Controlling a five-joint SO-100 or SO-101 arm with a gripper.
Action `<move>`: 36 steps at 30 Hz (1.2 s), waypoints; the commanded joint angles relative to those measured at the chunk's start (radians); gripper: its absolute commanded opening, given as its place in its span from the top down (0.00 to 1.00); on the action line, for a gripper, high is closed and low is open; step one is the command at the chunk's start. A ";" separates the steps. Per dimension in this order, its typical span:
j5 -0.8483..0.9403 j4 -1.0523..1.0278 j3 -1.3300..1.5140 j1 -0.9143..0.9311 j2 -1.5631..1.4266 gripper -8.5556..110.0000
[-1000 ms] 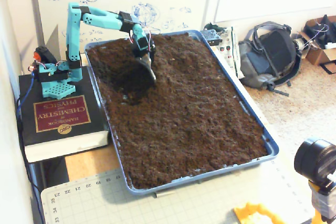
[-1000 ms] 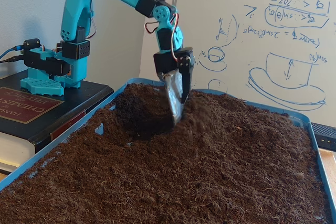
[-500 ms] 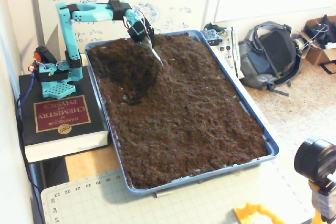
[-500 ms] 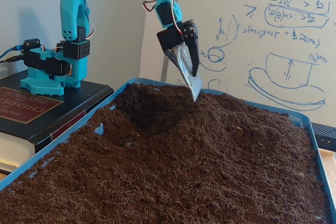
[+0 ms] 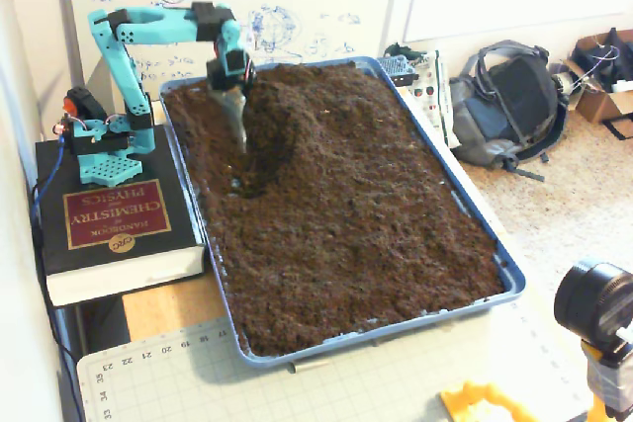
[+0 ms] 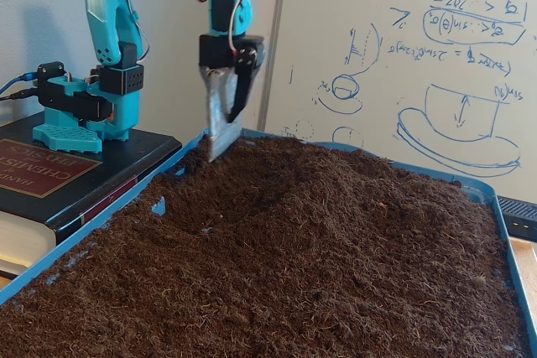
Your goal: Build a berm.
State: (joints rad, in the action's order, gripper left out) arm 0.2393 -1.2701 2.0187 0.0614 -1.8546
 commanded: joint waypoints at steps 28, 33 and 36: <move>0.313 0.212 0.041 0.359 0.275 0.93; 0.313 0.213 0.038 0.360 0.322 0.93; 0.313 0.213 0.038 0.362 0.339 0.93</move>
State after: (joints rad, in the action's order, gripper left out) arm 0.5507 -1.0569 2.0862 0.4111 -1.5064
